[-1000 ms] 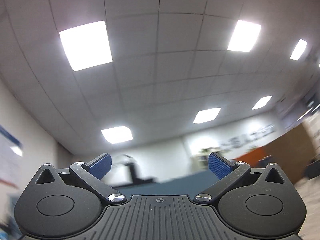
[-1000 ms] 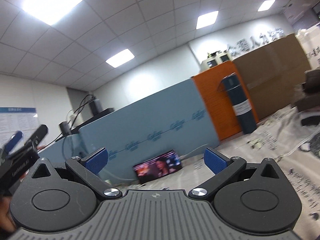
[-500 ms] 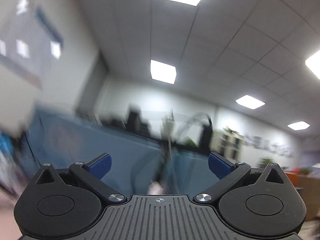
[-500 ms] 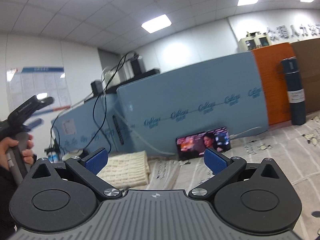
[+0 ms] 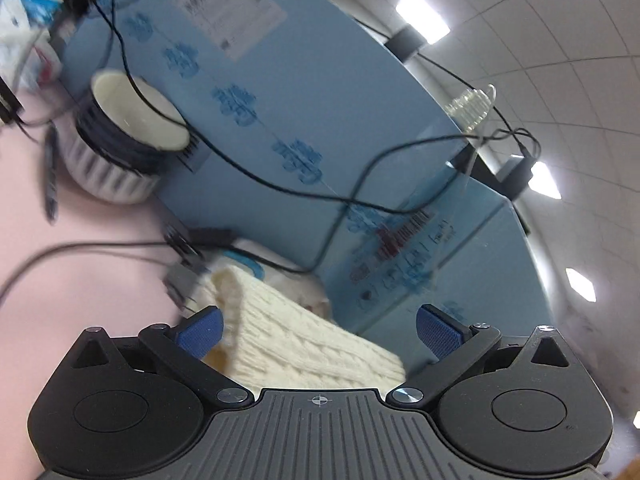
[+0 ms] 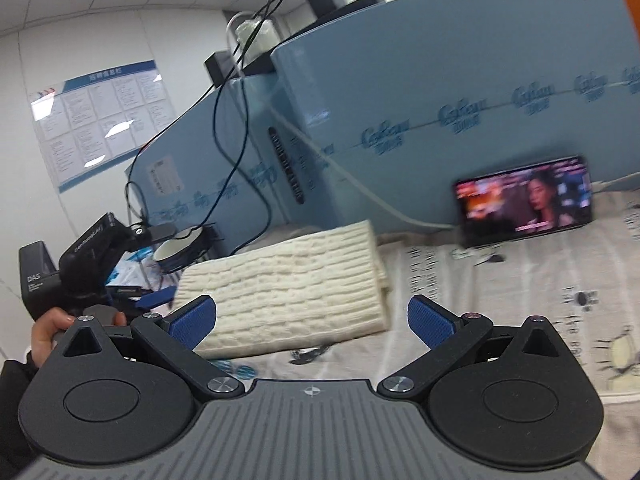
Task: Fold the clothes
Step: 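Grasp the cream sweater edge with the left gripper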
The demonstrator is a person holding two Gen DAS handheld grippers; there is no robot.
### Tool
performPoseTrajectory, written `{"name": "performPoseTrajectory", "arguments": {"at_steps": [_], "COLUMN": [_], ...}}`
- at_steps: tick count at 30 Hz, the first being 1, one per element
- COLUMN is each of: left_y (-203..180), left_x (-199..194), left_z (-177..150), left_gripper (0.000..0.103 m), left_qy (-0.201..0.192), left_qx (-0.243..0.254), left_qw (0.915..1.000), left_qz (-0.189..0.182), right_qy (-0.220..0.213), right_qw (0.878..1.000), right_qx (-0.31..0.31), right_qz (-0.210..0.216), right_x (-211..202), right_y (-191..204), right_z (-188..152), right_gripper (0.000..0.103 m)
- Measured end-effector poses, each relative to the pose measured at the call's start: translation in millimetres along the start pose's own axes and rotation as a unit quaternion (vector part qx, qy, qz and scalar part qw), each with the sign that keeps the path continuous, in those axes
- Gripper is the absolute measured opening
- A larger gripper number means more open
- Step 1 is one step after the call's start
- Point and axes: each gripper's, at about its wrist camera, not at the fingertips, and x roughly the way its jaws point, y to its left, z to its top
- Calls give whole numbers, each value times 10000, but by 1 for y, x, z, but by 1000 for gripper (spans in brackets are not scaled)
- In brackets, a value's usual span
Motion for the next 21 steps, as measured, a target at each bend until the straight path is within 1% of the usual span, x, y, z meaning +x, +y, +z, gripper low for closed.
{"name": "performPoseTrajectory", "arguments": {"at_steps": [3, 6, 7, 9, 12, 14, 15, 19, 21], "left_y": [0, 1, 2, 4, 12, 14, 14, 10, 13], "left_x": [1, -1, -1, 2, 1, -4, -5, 0, 9], "left_z": [0, 4, 5, 5, 7, 9, 10, 12, 13], "left_gripper": [103, 103, 103, 103, 103, 103, 103, 103, 103], "left_qy": [-7, 2, 19, 135, 220, 161, 131, 150, 202], "left_qx": [-25, -121, -133, -140, -347, -493, -491, -355, -450], "left_qw": [9995, 9960, 9948, 9963, 9979, 9968, 9964, 9969, 9959], "left_qz": [-317, -889, -1009, -834, -510, -615, -682, -691, -762], "right_qy": [150, 238, 276, 341, 388, 382, 375, 408, 445], "right_qw": [9999, 9995, 9993, 9988, 9979, 9975, 9974, 9975, 9973], "right_qx": [37, 175, 235, 345, 520, 592, 619, 575, 552], "right_qz": [74, 122, 123, 92, 35, 14, 14, 77, 179], "right_x": [14, 20, 22, 25, 26, 26, 26, 30, 34], "right_y": [0, -5, -7, -12, -19, -23, -25, -24, -21], "right_z": [-1, -5, -6, -9, -12, -12, -12, -12, -10], "right_gripper": [103, 103, 103, 103, 103, 103, 103, 103, 103]}}
